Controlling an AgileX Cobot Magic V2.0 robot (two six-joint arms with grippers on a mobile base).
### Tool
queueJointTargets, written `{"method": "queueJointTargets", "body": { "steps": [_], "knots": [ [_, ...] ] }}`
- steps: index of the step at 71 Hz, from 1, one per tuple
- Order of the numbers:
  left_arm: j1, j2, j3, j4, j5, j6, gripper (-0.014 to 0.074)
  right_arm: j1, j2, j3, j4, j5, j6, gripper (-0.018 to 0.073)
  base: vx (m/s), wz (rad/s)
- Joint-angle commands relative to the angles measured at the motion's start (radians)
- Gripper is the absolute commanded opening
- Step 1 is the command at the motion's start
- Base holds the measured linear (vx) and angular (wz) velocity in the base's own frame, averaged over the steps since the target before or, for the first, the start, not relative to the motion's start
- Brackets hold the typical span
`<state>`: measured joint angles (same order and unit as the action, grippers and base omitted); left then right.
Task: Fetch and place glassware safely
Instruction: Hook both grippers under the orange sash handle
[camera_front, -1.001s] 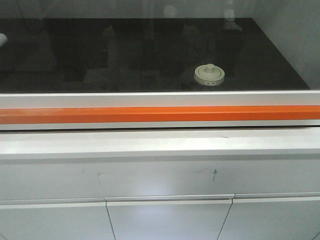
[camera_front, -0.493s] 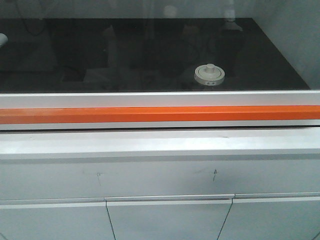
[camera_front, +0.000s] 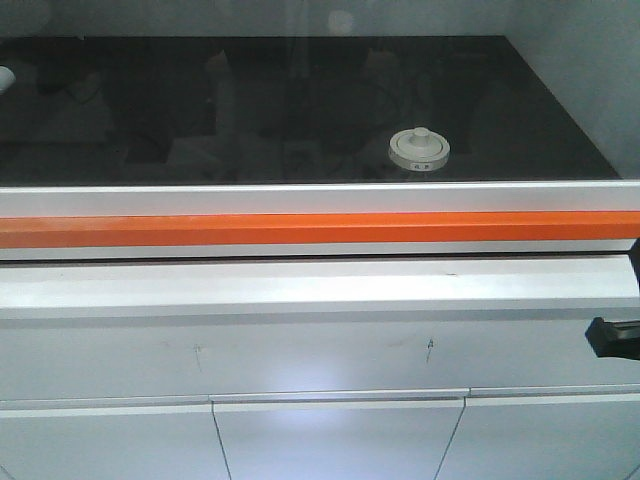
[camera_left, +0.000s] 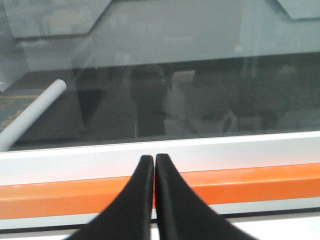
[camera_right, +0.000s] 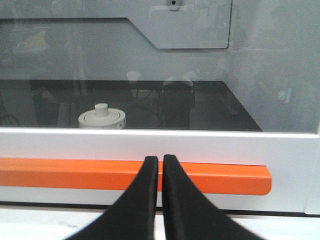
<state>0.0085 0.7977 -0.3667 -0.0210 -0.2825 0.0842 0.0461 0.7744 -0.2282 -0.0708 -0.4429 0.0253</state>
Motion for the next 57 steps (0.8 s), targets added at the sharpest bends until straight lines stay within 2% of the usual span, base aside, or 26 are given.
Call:
{"method": "queueJointTargets", "body": {
  "steps": [1, 7, 32, 57],
  "knots": [
    [-0.005, 0.024, 0.044, -0.007, -0.25, 0.0, -0.0007, 0.001, 0.08, -0.021, -0.046, -0.184, -0.006, -0.0001, 0.0, 0.0],
    [-0.005, 0.067, 0.08, -0.007, -0.35, 0.0, -0.0007, 0.001, 0.167, -0.021, -0.048, -0.266, -0.005, -0.0001, 0.0, 0.0],
    [-0.005, 0.244, 0.087, -0.006, -0.514, 0.0, -0.0007, 0.001, 0.5, -0.021, -0.047, -0.56, -0.005, -0.0001, 0.0, 0.0],
    [-0.005, 0.297, 0.087, -0.006, -0.551, 0.002, -0.0007, 0.001, 0.714, -0.08, -0.047, -0.64, -0.025, -0.0001, 0.0, 0.0]
  ]
}}
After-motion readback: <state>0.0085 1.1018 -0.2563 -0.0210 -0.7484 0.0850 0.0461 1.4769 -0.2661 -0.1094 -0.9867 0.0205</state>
